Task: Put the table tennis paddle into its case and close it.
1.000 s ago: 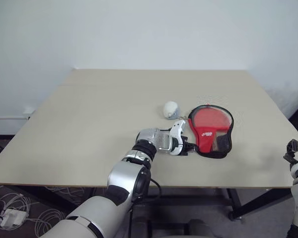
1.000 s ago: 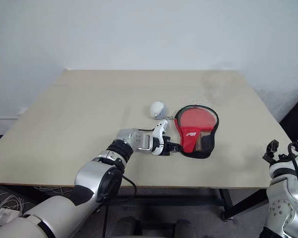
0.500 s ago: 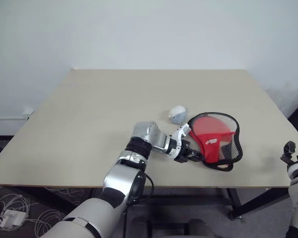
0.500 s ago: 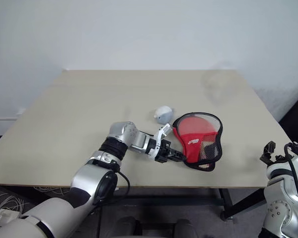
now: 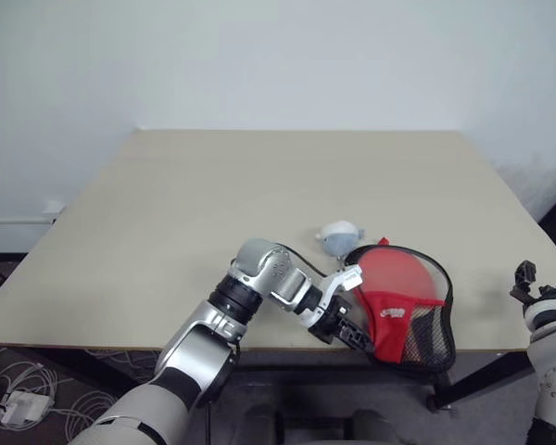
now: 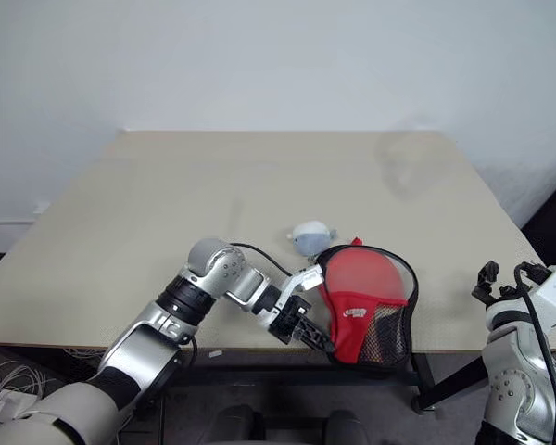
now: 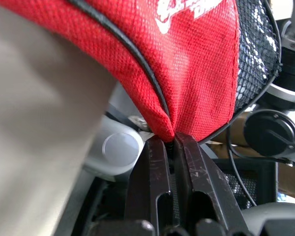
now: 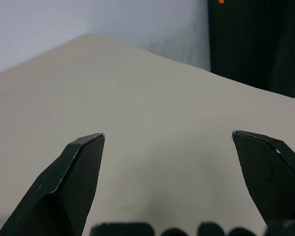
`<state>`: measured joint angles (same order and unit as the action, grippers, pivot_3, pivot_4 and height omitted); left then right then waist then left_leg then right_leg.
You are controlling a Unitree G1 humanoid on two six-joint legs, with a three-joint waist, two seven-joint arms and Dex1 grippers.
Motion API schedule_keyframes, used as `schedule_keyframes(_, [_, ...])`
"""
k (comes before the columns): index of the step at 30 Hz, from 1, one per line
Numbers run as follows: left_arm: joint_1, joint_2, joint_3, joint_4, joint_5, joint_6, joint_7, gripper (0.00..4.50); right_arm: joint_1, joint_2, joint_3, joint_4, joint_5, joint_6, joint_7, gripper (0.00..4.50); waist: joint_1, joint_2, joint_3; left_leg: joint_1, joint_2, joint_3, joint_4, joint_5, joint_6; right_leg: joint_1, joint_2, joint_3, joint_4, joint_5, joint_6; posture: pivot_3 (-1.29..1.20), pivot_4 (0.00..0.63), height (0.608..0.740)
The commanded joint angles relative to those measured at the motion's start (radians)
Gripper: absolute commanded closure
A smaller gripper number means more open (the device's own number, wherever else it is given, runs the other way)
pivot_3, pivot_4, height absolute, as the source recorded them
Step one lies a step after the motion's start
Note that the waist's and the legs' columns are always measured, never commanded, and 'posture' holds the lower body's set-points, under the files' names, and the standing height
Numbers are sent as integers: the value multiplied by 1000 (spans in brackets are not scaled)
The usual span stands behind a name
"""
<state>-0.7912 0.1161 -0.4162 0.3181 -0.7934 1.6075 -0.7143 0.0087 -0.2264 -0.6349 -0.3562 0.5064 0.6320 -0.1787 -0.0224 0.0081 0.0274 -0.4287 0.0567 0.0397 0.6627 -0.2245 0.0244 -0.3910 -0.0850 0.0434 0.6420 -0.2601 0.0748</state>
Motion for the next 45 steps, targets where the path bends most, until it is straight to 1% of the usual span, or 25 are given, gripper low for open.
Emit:
schedule_keyframes(1, [-2, -12, 28, -13, -54, 7, 43, 4461, -22, -27, 4, -12, -12, 2, -1, 0, 1, 0, 0, 0, 0, 0, 0, 0, 0, 0, 0, 0, 0, 0, 0, 0, 0, 728])
schedule_keyframes(6, [4, -17, 50, -30, 2, 7, 124, 4461, -31, -49, 3, 4, -11, 8, 1, 0, 0, 0, 0, 0, 0, 0, 1, 0, 0, 0, 0, 0, 0, 0, 0, 0, 0, 728])
schedule_keyframes(11, [11, -20, 88, -32, -13, 7, 166, 4461, -40, -59, 14, 18, -14, 8, 3, 0, 0, 0, 0, 0, 0, 0, 1, 0, 0, 0, 0, 0, 0, 0, 0, 0, 0, 728])
schedule_keyframes(12, [11, -22, 100, -30, -17, 7, 171, 4013, -40, -60, 18, 21, -17, 8, 3, 0, 0, 0, 0, 0, 0, 0, 1, 0, 0, 0, 0, 0, 0, 0, 0, 0, 0, 728])
schedule_keyframes(13, [9, -23, 107, -28, -20, 7, 176, 3795, -41, -61, 20, 23, -19, 8, 4, 0, 0, 0, 0, 0, 0, 0, 1, 0, 0, 0, 0, 0, 0, 0, 0, 0, 0, 728])
schedule_keyframes(16, [10, -26, 126, -38, -18, 7, 185, 2793, -43, -61, 22, 26, -24, 9, 7, 0, 0, 0, 0, 0, 0, 0, 1, 0, 0, 0, 0, 0, 0, 0, 0, 0, 0, 728])
schedule_keyframes(18, [11, -24, 127, -50, -14, 7, 184, 2793, -44, -61, 20, 25, -26, 10, 10, 0, 0, 0, 0, 0, 0, 0, 1, 0, 0, 0, 0, 0, 0, 0, 0, 0, 0, 728])
schedule_keyframes(21, [6, -30, 160, -38, 9, 3, 190, 2793, -44, -65, 19, 24, -26, 12, 12, 0, 0, 0, 0, 0, 0, 0, 1, 0, 0, 1, 0, 0, 0, 0, 0, 0, 0, 728])
schedule_keyframes(23, [3, -15, 172, -46, 18, -39, 165, 2793, -46, -69, 16, 22, -26, 15, 13, 0, 0, 0, 0, 0, 0, 0, 1, 0, 0, 0, 0, 0, 0, 0, 0, 0, 0, 728])
schedule_keyframes(25, [-1, 20, 144, -75, 45, -151, 103, 2793, -47, -74, 12, 18, -23, 19, 14, 0, 0, 0, 0, 0, 0, 0, 0, 0, 0, 0, 0, 0, 0, 0, 0, 0, 0, 728])
schedule_keyframes(26, [4, 49, 106, -111, 76, -247, 47, 2793, -49, -76, 12, 15, -18, 21, 17, 0, 0, 0, 0, 0, 0, 0, 0, 0, 0, 0, 0, 0, 0, 0, 0, 0, 0, 728])
schedule_keyframes(28, [36, 101, 16, -197, 181, -497, -44, 2793, -56, -82, 15, 8, -10, 25, 25, 0, 0, 1, 0, 0, 0, 1, 0, 0, 0, 0, 0, 0, 0, 0, -1, 0, 0, 728])
schedule_keyframes(29, [59, 101, 13, -217, 210, -606, -74, 2793, -60, -88, 20, 5, -7, 27, 31, 0, 0, 1, -1, 0, 0, 1, 0, 0, -1, 0, 0, 0, 0, 0, -1, 0, 0, 728])
schedule_keyframes(33, [104, 77, -27, -222, 315, -895, -162, 2793, -82, -107, 32, 3, -4, 41, 46, 0, 3, 2, -1, 0, 0, 1, 0, 0, -1, 1, 0, 1, -1, -1, -2, 0, 0, 728])
schedule_keyframes(36, [129, 33, -93, -141, 422, -1080, -193, 2793, -104, -114, 34, 17, -7, 47, 53, 0, 3, 2, -1, 0, 0, 2, 1, 0, -1, 1, 0, 1, -1, -1, -2, 0, 0, 728])
schedule_keyframes(38, [139, -20, -129, -1, 512, -1216, -167, 2793, -118, -118, 43, 26, -14, 50, 58, 0, 2, 2, -1, 0, 0, 1, 1, 0, -1, 2, 0, 1, -2, -1, -2, 0, 0, 728])
schedule_keyframes(40, [150, -65, -142, 130, 580, -1344, -149, 2793, -129, -121, 50, 29, -15, 53, 63, 0, 1, 2, -1, 0, 0, 1, 1, 0, 0, 1, 0, 1, -2, -1, -2, 0, 0, 728])
schedule_keyframes(42, [158, -90, -145, 238, 630, -1444, -153, 2793, -136, -124, 55, 27, -18, 57, 66, 0, 0, 1, -1, 0, 0, 1, 1, 0, 0, 1, 0, 1, -1, -1, -2, 0, 0, 728])
schedule_keyframes(45, [164, -114, -142, 343, 686, -1548, -151, 2793, -141, -127, 61, 27, -17, 61, 70, 0, 2, 1, -1, 0, 0, 1, 1, 0, 0, 1, 0, 1, -1, -1, -2, 0, 0, 728])
